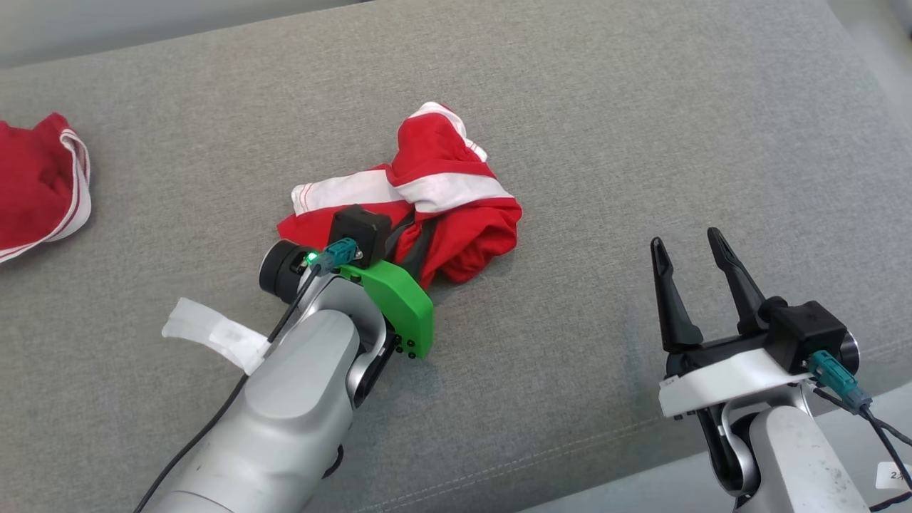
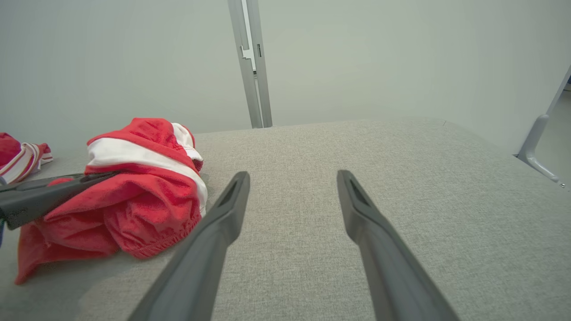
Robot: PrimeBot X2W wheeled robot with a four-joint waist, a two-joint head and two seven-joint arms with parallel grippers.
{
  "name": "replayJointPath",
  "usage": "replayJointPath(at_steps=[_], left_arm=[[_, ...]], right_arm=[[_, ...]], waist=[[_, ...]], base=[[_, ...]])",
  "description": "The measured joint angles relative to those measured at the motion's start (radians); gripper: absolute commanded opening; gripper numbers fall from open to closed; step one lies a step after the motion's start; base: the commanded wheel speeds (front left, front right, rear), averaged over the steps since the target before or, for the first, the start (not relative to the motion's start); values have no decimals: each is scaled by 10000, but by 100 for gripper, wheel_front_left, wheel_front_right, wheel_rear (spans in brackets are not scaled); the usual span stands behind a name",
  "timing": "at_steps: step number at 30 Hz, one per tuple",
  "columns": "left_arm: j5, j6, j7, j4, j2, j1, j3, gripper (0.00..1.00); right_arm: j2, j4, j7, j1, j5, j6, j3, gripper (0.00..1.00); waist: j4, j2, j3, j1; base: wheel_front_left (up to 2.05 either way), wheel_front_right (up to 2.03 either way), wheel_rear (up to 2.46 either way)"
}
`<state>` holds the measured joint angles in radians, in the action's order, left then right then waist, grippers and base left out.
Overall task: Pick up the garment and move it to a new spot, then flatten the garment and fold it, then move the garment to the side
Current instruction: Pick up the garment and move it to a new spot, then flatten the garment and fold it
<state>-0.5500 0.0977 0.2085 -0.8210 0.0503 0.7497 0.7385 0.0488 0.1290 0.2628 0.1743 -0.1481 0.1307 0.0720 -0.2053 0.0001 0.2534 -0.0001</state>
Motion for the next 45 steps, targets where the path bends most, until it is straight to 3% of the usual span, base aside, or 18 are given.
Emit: replayJointPath(at_steps=[3,4,6,7,20,36,45], left_arm=[[-368,-13,113,-219,-2,-1,360,0],[-487,-75,140,-265,-6,-1,474,7],[-725,-150,178,-332,-8,-2,750,96],[-836,-174,188,-336,-12,-2,884,100],[-2311,-460,476,416,-17,-2,1942,100],[-3302,-930,554,-936,196,-425,378,100],[-4226,-393,234,-2010,56,-187,-150,100]], right_arm=[[-4,0,0,0,0,0,40,100],[-2,0,0,-2,0,0,33,100],[-2,2,0,-9,2,0,12,100],[0,8,0,-20,4,0,-6,100],[-6,173,0,-177,102,0,73,100],[-6,274,0,-517,121,0,201,100],[-2,201,0,-409,215,0,121,100]], waist=[[-282,0,47,0],[-358,0,55,0],[-458,0,52,0],[-473,0,30,0],[129,0,-564,0],[873,0,-1413,0],[505,0,-856,0]], base=[[0,0,0],[0,0,0],[0,0,0],[0,0,0],[0,0,0],[0,0,0],[0,0,0]])
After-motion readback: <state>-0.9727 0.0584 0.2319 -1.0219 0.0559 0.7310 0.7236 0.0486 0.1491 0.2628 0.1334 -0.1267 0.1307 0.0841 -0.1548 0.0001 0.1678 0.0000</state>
